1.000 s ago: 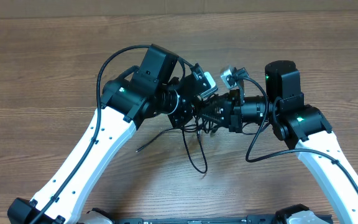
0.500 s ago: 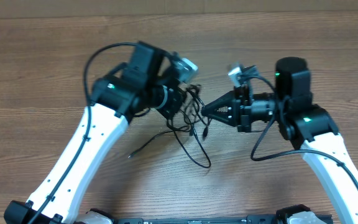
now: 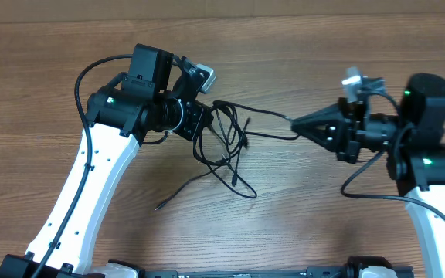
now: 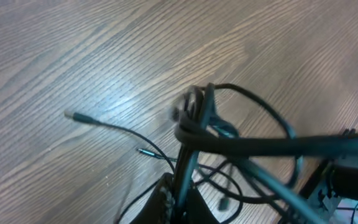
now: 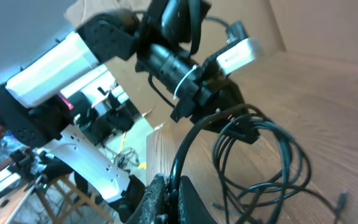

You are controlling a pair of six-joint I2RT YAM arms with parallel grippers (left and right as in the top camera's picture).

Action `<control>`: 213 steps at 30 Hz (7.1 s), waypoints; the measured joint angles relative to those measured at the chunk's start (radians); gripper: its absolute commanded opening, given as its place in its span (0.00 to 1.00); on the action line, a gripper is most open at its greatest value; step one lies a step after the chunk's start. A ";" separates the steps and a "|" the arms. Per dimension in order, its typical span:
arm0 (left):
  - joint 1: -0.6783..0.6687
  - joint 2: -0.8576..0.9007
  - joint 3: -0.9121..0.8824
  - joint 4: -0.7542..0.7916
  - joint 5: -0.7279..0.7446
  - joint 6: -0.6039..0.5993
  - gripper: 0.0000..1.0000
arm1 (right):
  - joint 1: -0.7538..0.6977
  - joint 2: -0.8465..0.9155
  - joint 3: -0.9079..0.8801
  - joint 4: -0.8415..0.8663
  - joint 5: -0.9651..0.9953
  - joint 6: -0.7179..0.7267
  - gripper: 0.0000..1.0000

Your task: Untangle cables

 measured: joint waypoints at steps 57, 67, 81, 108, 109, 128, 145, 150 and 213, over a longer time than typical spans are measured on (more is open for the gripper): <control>0.003 -0.002 0.000 0.513 1.023 0.473 0.04 | -0.336 0.069 0.000 -0.756 0.602 0.042 0.04; 0.003 -0.002 0.000 0.518 1.036 0.473 0.04 | -0.332 0.161 0.000 -0.786 0.850 0.036 0.10; 0.003 -0.002 0.000 0.518 1.057 0.473 0.04 | -0.333 0.172 0.000 -0.753 0.889 0.016 0.87; -0.082 -0.002 0.000 0.484 1.057 0.468 0.04 | -0.224 0.173 0.000 -0.692 0.138 -0.979 0.78; -0.099 -0.002 0.000 0.485 1.056 0.468 0.04 | -0.190 0.173 0.000 -0.688 0.142 -1.002 0.78; -0.135 -0.002 0.000 0.483 1.048 0.456 0.04 | -0.050 0.173 0.000 -0.703 0.220 -0.977 0.04; -0.217 -0.003 0.001 0.328 0.836 0.445 0.04 | -0.050 0.173 0.000 -0.443 -0.016 -0.624 0.04; -0.241 -0.003 0.001 0.310 0.822 0.445 0.04 | -0.050 0.173 0.000 -0.295 -0.042 -0.468 0.04; -0.195 -0.003 0.001 0.287 0.261 -0.191 0.04 | -0.050 0.207 0.000 -0.482 0.478 -0.007 0.99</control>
